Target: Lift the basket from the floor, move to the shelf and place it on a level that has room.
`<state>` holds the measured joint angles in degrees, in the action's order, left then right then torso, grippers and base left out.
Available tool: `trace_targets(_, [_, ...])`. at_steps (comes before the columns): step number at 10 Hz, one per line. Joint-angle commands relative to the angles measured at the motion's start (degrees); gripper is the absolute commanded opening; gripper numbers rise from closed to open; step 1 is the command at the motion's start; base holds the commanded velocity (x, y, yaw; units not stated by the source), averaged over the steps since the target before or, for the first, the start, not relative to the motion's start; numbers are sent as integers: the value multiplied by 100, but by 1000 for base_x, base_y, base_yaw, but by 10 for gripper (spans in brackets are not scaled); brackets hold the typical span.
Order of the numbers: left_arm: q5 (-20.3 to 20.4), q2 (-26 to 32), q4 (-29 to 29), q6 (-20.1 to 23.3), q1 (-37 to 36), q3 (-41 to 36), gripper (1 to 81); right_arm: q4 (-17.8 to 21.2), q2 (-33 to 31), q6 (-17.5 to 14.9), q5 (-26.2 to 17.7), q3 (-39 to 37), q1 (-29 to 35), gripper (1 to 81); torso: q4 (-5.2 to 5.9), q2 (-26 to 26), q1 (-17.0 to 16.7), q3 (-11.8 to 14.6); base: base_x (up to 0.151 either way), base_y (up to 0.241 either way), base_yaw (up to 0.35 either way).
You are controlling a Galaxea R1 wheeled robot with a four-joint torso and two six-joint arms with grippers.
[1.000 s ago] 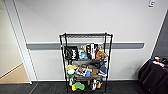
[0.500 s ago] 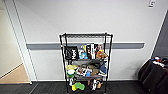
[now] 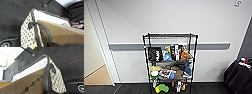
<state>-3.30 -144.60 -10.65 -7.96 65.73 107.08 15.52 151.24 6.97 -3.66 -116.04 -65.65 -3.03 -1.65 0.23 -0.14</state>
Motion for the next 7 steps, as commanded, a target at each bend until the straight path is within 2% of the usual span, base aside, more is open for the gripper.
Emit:
trace_targets(1, [-144, 36, 2, -21, -645, -240, 10, 57, 49, 59, -206, 206, 645, 10, 0, 0, 0, 0, 95, 0, 0])
trace_targets(7, [-144, 19, 2, -13, -645, -240, 10, 57, 41, 59, -118, 241, 556, 10, 0, 0, 2, 0, 99, 0, 0])
